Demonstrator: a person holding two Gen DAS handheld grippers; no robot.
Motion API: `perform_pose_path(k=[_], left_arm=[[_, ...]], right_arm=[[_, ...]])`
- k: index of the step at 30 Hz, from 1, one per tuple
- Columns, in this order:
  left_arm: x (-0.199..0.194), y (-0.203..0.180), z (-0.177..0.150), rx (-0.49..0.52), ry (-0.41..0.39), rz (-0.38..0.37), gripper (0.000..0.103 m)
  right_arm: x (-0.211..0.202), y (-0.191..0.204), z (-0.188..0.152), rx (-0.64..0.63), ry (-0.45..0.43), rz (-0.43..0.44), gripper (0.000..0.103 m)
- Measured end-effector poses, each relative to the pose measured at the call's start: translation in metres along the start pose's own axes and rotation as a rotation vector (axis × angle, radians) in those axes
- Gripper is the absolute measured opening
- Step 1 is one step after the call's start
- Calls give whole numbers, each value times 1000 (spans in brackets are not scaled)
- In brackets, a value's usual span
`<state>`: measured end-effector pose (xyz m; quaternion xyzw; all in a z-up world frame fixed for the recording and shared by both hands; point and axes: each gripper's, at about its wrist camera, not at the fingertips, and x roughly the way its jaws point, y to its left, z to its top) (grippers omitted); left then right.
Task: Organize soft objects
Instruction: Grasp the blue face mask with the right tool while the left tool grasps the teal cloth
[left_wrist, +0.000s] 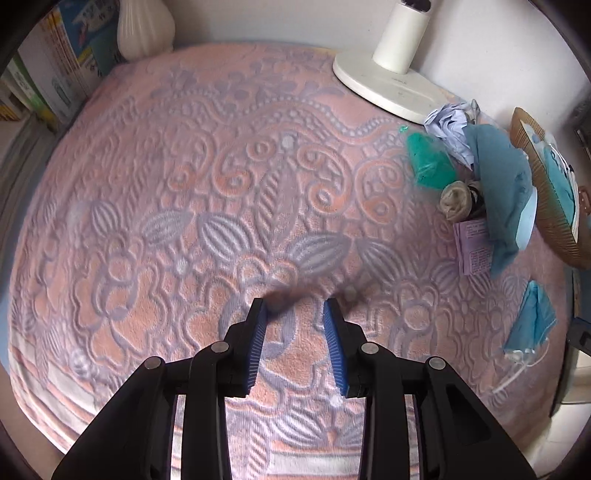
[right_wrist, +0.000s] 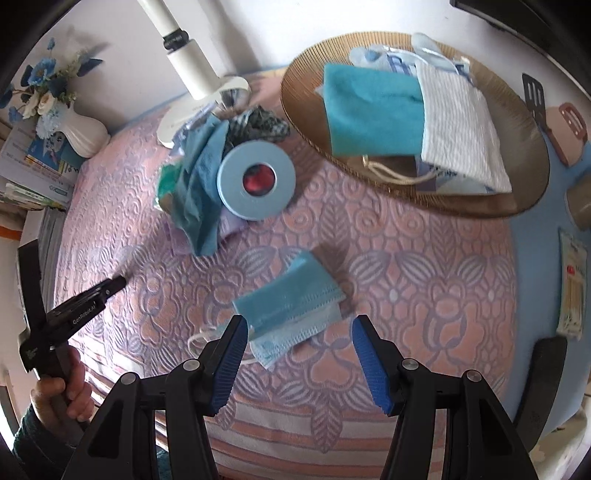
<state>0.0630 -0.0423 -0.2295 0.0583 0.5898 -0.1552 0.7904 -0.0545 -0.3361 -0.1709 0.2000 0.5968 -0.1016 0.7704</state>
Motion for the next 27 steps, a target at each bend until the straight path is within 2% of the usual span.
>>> perform_pose_path(k=[1,2,3,4,5,9,13,18,20,23,27], left_arm=[[-1,-1,-1,-2,-9,-5,40],[0,-2,-3,-9,-17,-41,62],[0,-6,-6,-6,-18,-77,89],[3,-11,-8,8,-1,-97,99],[7,-17,-10,28,18,-93,102],[10,-39,-22,126,7,24,103],[7,-42,-27,127,-4,26,103],[8,-45,-23,145,35,26,103],[11,-43,-6,125,57,2,101],[3,-37,19,115,49,-85,99],[-24,-58,47,202,-23,-225,99]], right_arm=[[1,0,0,5,6,1,57],[2,0,-1,11,12,4,58],[3,1,0,15,17,5,57],[4,2,-1,18,22,6,57],[4,3,-1,19,23,6,57],[3,5,-1,18,17,3,58],[7,6,1,33,20,8,58],[14,1,2,84,39,45,58],[14,-3,0,113,46,74,58],[12,-10,-2,165,58,119,60],[13,-20,-6,248,68,195,71]])
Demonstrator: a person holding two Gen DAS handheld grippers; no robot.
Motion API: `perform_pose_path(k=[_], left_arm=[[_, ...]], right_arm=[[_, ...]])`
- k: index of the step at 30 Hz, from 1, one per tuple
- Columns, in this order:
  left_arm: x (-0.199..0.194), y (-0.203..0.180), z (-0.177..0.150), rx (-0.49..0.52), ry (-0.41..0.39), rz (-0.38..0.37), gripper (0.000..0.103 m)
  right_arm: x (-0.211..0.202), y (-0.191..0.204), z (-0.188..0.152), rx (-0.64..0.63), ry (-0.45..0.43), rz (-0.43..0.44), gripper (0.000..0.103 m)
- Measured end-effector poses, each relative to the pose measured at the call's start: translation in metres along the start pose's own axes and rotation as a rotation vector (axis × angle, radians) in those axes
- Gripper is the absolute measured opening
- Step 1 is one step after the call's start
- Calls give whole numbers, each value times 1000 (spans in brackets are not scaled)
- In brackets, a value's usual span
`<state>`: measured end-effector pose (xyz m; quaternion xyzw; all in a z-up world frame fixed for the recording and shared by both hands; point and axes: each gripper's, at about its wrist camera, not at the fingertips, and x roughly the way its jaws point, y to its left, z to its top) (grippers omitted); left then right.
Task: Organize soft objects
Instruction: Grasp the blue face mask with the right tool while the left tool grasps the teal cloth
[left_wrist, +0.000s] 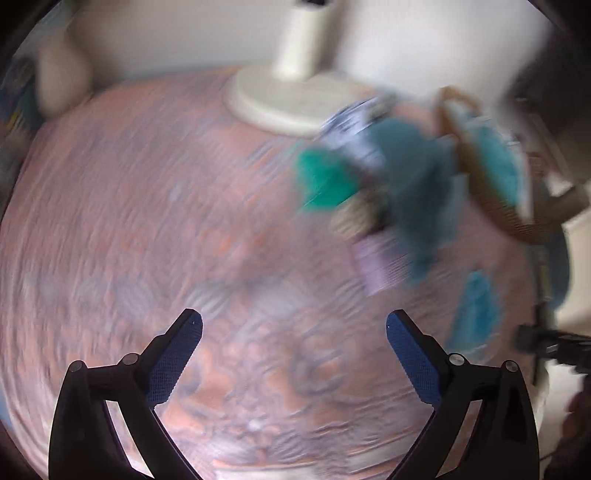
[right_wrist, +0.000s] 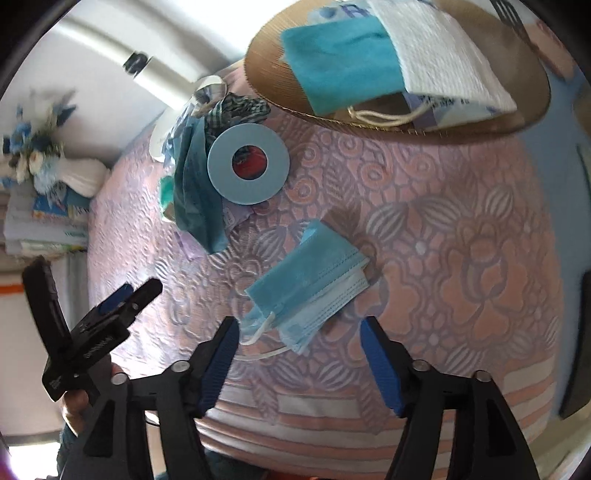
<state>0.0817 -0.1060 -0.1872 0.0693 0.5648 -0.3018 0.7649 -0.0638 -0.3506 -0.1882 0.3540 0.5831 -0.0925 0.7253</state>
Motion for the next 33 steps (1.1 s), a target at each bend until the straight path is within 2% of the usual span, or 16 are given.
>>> perform_pose_path(k=[2,5,9,12,19,21,24,26,28,29,30,31,33], left_arm=[[-3,-9,16,36,-14,-70,99],[0,-25,39,95,7,-139,99],[10,-44,53,230,26,-144,98],[18,-44,54,260,48,-157,98],[27,-54,59,281,41,-145,95],[32,-62,62,292,48,-147,81],[41,-67,65,289,63,-158,66],[45,-70,67,279,67,-175,59],[48,-72,66,278,66,-181,48],[48,-75,66,285,61,-177,37],[47,-77,66,295,54,-170,19],[46,-76,65,295,53,-173,14],[41,-75,63,286,33,-190,10]], right_arm=[[1,-3,1,34,1,30,79],[7,-6,4,81,14,84,81],[20,-7,5,143,44,111,81],[27,-8,9,176,45,121,81],[38,7,19,155,38,13,81],[41,10,21,140,32,-29,81],[48,12,23,147,37,-49,80],[55,16,24,148,47,-65,59],[61,20,22,131,52,-89,51],[56,14,18,121,42,-92,41],[55,16,18,107,32,-94,33],[53,18,17,92,21,-98,25],[45,21,18,73,-17,-110,21]])
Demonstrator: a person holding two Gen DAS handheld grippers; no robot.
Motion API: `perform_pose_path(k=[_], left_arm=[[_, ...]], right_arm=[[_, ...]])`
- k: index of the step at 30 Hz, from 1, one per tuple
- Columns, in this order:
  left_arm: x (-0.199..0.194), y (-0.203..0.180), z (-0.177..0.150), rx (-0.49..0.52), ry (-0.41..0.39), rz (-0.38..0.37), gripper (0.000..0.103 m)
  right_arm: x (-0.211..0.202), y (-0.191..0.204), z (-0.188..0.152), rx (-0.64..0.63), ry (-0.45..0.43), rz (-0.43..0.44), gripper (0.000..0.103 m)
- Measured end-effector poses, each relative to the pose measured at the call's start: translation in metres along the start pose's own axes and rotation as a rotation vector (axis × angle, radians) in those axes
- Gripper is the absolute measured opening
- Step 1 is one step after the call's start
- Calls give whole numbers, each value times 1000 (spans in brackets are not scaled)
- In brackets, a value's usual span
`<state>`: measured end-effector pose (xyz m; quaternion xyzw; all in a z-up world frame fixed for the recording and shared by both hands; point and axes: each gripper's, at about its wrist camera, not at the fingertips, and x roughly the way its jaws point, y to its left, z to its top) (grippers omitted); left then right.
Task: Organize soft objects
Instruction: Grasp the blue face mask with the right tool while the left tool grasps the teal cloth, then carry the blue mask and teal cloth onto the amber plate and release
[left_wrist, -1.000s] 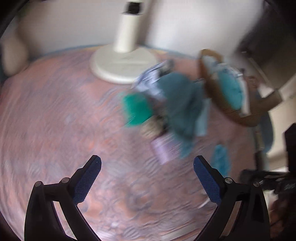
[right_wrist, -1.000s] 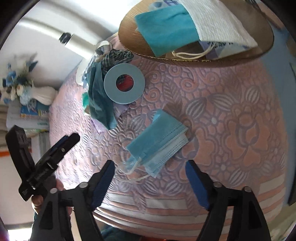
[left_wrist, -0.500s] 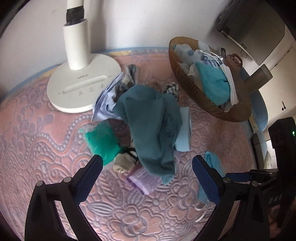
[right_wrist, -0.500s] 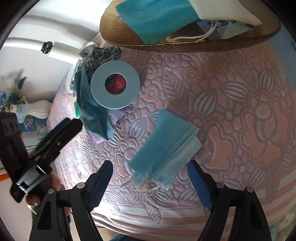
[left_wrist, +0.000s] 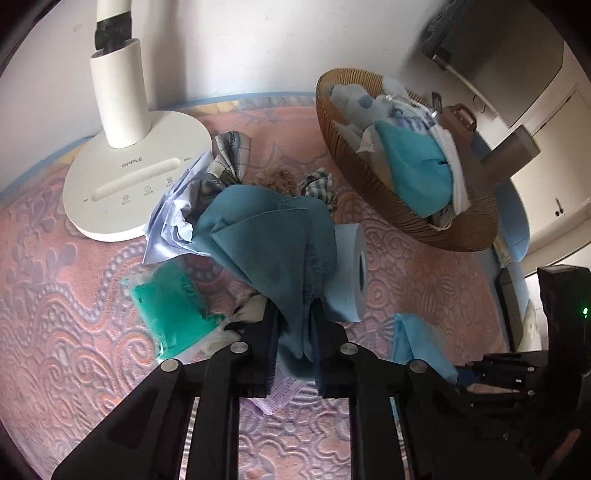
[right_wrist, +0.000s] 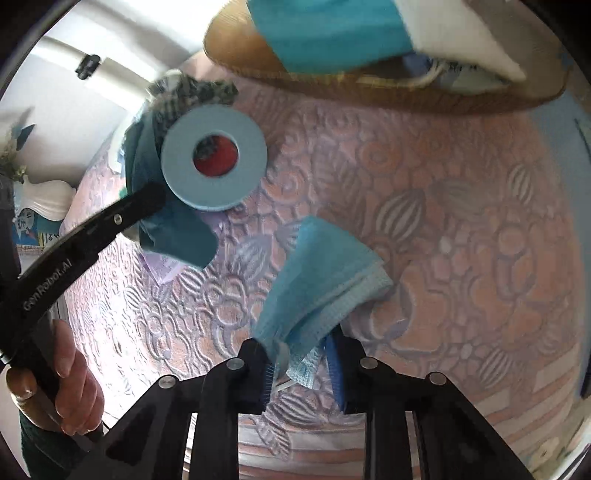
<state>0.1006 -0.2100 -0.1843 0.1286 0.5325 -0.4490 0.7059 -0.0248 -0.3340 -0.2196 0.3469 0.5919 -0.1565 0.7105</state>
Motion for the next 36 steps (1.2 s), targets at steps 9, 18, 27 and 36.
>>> perform_pose_path(k=[9,18,27,36], left_arm=[[-41,6,-14,-55,-85,29,9],[-77,-13,-8,-78,-173,26,9],[-94,-68,35,20,-251,58,9],[-87,-114,79,105,-297,71,9]], right_arm=[[-35,7,-1,-59,-97,6,16],[-94,-6,-6,-156,-162,32,16],[-168,-18,14,-222,-334,-17,16],[-203,-41,61,-201,-424,-89,16]])
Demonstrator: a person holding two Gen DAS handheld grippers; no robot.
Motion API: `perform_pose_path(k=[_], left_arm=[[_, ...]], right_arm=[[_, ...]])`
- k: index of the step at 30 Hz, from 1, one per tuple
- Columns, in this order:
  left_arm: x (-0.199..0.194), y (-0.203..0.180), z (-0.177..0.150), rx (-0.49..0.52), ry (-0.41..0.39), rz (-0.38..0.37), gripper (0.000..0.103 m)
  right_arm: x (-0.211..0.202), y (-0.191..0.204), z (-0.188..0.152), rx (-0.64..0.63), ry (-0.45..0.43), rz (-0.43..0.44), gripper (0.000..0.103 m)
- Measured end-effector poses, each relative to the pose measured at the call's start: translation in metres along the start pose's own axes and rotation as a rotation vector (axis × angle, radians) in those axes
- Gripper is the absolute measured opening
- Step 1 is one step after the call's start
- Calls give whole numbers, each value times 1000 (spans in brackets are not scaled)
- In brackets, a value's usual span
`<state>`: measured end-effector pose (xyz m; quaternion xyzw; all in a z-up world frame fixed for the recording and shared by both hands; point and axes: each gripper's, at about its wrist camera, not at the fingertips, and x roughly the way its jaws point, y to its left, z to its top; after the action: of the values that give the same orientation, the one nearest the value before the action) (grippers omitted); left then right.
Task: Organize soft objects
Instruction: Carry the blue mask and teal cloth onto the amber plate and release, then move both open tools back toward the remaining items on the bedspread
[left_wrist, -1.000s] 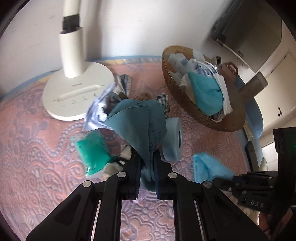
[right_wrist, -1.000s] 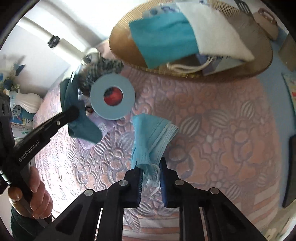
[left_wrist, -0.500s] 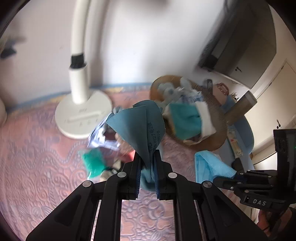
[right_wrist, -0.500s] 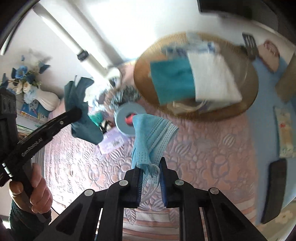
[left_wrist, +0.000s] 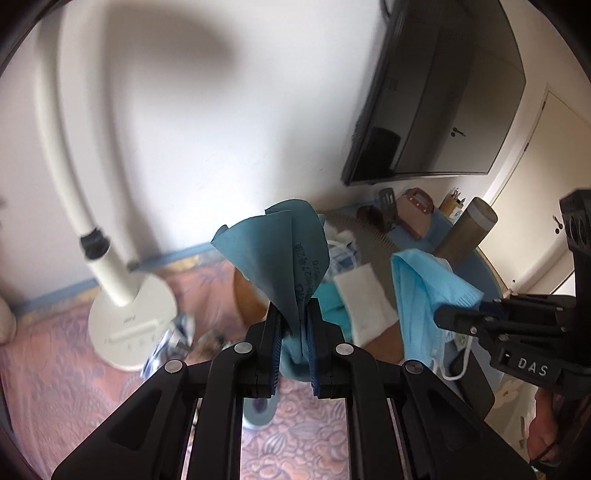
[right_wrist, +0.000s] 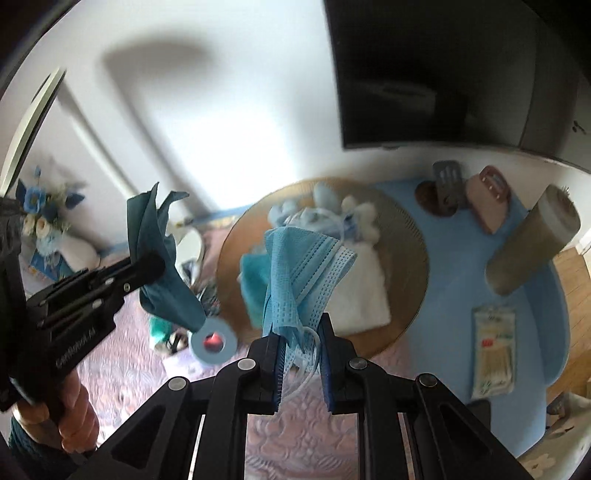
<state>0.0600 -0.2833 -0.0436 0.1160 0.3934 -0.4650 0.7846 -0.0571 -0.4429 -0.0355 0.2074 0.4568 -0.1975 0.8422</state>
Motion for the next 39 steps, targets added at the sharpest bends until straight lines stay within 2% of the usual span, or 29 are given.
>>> perform_pose_path(k=[15,16,18,19,20,22,25,30,35,39], left_arm=[[33,-21,29,-2,-9,-31,11],[35,-21,31,-7,-9,-31,13],[41,-20,32,-20,-7,-30,41],[43,-19,31,-22,-10,-29,46],[46,-17,28,-23,-14,-27,47],[53,-10,19,-48,17,-38,47],[59,3,0,-93,72,-42,47],[42,20,-34,-133,98,-25,47],[10,50,-75,-203,120,39,47],[-21,85,-105,-300,133,92,47]], right_arm=[[21,-26,37,25,-5,-16,16],[24,-27,39,26,-5,-21,16],[31,-29,41,18,0,-28,18],[36,-30,42,13,13,-26,24],[41,-32,42,11,24,-21,39],[52,-43,38,35,49,-36,59],[55,-56,29,73,65,-12,59],[46,-60,14,73,68,-24,59],[39,-50,3,68,67,-11,59],[38,-28,-6,36,78,14,59]])
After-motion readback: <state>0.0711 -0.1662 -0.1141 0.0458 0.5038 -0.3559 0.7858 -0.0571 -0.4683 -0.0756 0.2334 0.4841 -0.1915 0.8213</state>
